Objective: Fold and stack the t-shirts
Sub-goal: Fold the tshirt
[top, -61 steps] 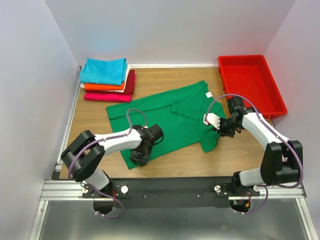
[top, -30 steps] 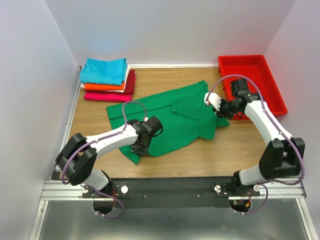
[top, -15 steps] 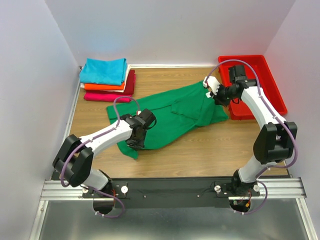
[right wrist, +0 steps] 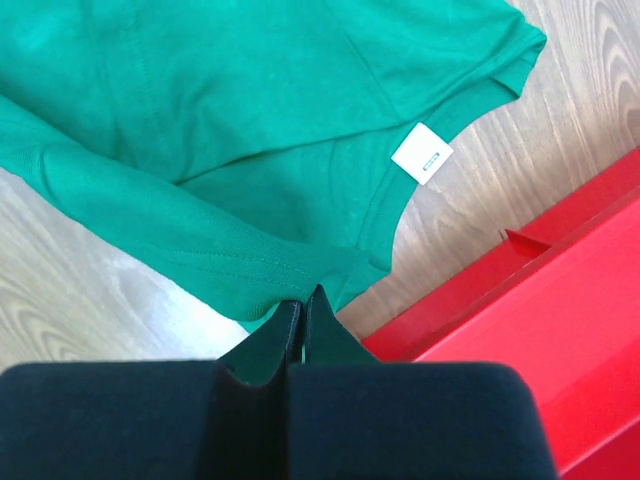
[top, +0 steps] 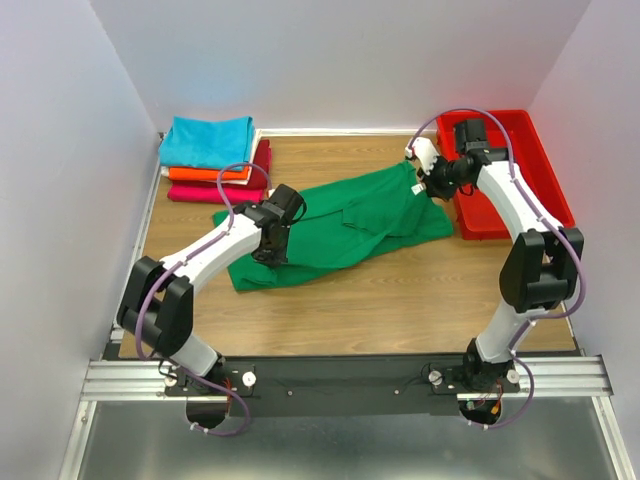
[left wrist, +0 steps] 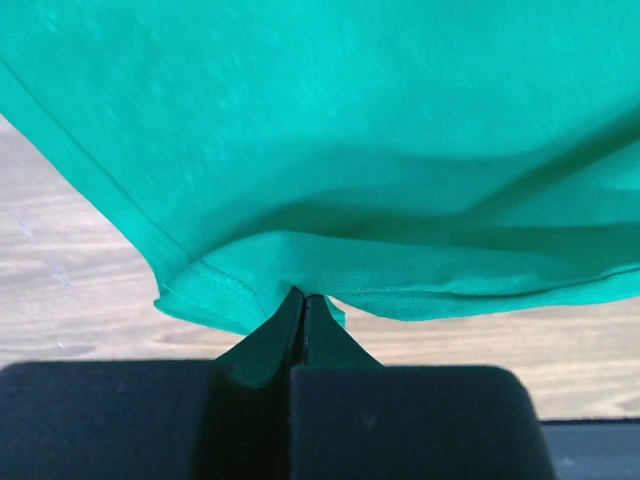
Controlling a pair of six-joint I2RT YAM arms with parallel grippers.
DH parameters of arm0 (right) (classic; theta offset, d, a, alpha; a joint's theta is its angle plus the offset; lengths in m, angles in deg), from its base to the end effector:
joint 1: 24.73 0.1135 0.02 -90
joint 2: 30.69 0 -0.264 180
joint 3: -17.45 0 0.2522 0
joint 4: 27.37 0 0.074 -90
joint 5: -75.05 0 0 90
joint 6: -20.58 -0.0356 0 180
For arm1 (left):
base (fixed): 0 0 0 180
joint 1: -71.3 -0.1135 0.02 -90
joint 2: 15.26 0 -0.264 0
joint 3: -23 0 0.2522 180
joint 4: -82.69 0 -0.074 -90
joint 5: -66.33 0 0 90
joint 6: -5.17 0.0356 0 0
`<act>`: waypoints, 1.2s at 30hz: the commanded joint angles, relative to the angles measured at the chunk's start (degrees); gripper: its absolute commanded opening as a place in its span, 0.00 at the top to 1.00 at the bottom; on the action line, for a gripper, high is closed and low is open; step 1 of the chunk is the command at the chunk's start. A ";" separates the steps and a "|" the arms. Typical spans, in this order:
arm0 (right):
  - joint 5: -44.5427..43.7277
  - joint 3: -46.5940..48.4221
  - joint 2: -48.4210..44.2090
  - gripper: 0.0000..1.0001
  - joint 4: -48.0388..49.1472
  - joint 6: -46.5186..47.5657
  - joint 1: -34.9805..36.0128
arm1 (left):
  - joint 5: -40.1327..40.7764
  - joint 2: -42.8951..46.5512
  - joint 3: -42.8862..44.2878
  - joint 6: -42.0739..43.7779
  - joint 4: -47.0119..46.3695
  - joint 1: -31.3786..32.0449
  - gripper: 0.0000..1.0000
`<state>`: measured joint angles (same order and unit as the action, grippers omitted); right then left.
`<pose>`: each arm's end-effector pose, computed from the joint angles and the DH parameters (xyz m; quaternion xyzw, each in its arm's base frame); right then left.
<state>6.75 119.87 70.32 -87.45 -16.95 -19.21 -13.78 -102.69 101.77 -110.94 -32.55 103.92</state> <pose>0.3752 0.0495 0.2874 -0.5028 0.8025 0.0606 0.3154 0.2464 -0.1504 0.2347 0.0436 0.9850 0.0039 0.1670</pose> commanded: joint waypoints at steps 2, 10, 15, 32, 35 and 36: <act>-1.92 3.00 2.70 0.99 2.47 -3.33 -0.33 | 2.24 -2.73 1.78 3.08 -0.20 -2.03 1.00; -3.15 6.78 6.56 0.99 3.61 -5.71 -0.25 | 3.12 -2.65 0.73 3.34 -0.20 -5.55 1.00; -2.53 8.54 9.20 0.99 3.87 -6.15 -0.33 | 3.20 -3.70 1.60 4.13 -0.55 -7.04 1.00; -1.39 12.67 14.30 0.99 4.84 -8.61 -0.33 | 2.59 -4.32 1.69 5.72 -1.08 -10.12 1.00; -1.04 13.82 15.35 0.99 4.93 -9.13 -0.25 | 2.42 -5.02 2.13 6.33 -1.34 -10.65 1.00; -0.86 14.08 15.70 0.99 4.93 -9.22 -0.33 | 2.41 -5.20 2.22 6.42 -1.43 -10.74 1.00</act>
<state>4.93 131.61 84.05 -83.61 -24.71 -19.21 -12.31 -106.72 102.76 -105.82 -33.35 93.89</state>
